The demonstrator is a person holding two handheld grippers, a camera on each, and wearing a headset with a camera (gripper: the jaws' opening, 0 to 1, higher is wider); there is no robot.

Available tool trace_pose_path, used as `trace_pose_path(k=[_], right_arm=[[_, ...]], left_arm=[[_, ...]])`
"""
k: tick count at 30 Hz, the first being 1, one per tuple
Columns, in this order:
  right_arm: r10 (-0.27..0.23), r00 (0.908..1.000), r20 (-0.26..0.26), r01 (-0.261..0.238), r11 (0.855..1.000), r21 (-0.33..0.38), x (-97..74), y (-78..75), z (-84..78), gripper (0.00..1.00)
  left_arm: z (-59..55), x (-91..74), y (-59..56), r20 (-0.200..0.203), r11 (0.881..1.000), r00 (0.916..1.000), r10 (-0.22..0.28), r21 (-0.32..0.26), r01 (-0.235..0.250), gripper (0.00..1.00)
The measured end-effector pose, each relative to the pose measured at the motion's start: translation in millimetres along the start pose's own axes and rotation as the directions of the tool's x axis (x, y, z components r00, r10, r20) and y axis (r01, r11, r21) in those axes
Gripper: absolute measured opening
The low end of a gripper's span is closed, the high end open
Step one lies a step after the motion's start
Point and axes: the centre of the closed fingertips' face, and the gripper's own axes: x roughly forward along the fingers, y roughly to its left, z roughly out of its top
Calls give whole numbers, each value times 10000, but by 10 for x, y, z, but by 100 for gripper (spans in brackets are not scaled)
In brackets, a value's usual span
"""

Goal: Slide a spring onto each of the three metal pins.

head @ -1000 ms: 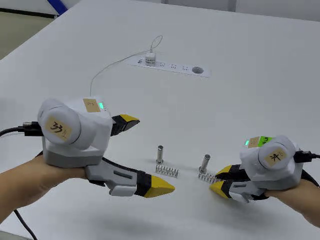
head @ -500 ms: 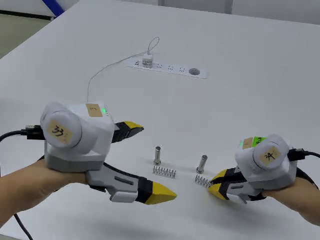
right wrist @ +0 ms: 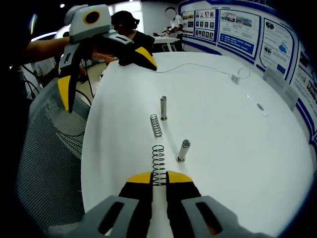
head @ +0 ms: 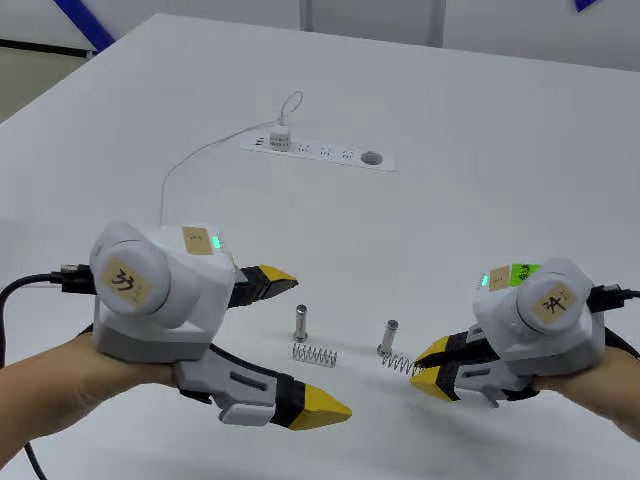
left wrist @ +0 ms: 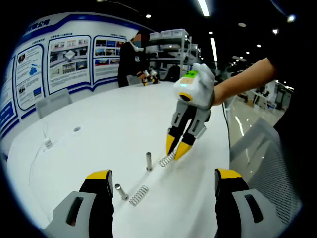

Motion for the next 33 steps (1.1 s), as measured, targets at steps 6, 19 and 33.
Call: trace_pose_path(k=[6, 19, 33], right_arm=[[141, 9992, 380, -115, 9976, -683, -173, 152, 266, 10], [302, 9973, 676, -161, 9796, -2002, -408, 443, 590, 10], [603, 9963, 618, -406, 9587, -2816, -454, 616, 602, 10]], left_arm=[[90, 52, -137, 135, 9987, 9991, -393, 333, 389, 80], [258, 65, -269, 601, 9931, 9956, -724, 965, 664, 63], [227, 96, -423, 468, 9834, 9892, -1387, 1248, 1319, 38]])
